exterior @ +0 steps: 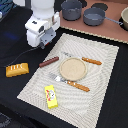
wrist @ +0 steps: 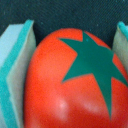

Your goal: Interact with the objects in diverse but meaningful ways.

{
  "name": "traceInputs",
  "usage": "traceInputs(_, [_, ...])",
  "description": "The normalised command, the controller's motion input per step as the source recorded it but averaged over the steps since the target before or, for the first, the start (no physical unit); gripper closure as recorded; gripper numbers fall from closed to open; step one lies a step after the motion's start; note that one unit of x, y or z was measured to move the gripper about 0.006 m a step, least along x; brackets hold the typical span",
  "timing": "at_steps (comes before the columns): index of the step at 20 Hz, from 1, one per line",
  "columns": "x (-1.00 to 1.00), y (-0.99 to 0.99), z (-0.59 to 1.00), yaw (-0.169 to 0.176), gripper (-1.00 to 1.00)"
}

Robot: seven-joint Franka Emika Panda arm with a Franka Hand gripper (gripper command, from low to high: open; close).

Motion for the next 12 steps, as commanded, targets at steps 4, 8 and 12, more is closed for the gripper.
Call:
traceInputs(4, [0.8, 0.0, 1.0, -0.016, 1.0])
traceInputs(8, [1.0, 0.0, 1.0, 0.0, 1.0])
traceInputs(12, [0.96, 0.0, 0.72, 0.0, 1.0])
